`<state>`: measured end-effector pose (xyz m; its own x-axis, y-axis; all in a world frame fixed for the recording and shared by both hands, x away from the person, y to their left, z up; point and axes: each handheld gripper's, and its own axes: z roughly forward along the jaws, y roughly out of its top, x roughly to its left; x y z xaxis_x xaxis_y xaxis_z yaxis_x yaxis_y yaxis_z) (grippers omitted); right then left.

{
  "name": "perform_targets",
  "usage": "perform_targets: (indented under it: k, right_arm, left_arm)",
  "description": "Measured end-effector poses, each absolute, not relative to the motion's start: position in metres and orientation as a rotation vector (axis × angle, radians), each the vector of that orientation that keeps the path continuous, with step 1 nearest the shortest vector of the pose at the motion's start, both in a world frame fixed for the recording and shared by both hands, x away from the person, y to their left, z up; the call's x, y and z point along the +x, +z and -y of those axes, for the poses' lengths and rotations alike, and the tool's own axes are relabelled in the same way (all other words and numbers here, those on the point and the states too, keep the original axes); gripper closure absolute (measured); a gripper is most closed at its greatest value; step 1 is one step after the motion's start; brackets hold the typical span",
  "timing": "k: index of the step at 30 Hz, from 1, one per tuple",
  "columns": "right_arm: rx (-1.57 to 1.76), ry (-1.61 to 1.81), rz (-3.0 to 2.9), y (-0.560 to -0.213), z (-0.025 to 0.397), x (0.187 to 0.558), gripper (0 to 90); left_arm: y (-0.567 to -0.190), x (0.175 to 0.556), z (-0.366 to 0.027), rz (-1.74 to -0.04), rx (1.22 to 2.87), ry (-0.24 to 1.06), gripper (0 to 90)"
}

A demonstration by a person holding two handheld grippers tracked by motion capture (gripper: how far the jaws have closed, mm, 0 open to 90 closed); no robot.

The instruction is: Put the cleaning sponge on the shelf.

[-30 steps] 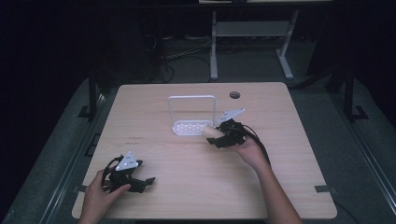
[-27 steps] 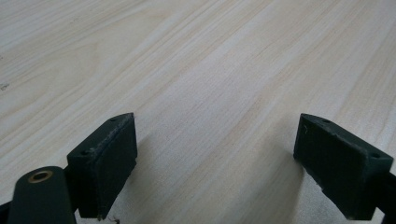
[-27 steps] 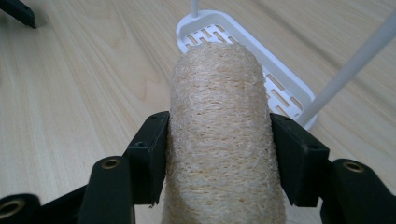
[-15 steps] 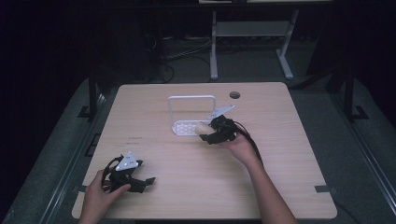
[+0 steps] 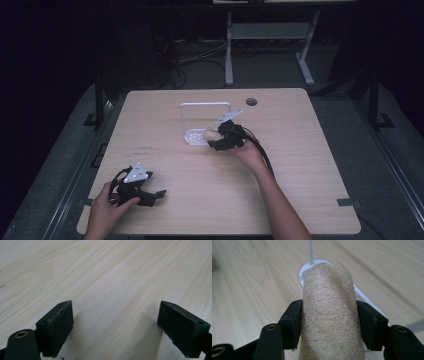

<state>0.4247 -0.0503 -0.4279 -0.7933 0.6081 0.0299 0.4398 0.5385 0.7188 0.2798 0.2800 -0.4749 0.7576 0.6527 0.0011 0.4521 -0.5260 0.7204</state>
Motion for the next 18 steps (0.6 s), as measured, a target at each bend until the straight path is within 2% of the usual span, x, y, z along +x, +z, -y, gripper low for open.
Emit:
perform_targets:
  k: [18]
  right_arm:
    - [0.892, 1.059, -2.538, -0.430, 0.025, 0.439, 41.0]
  left_arm:
    - [-0.475, 0.280, -0.280, -0.822, 2.217, 0.353, 12.9]
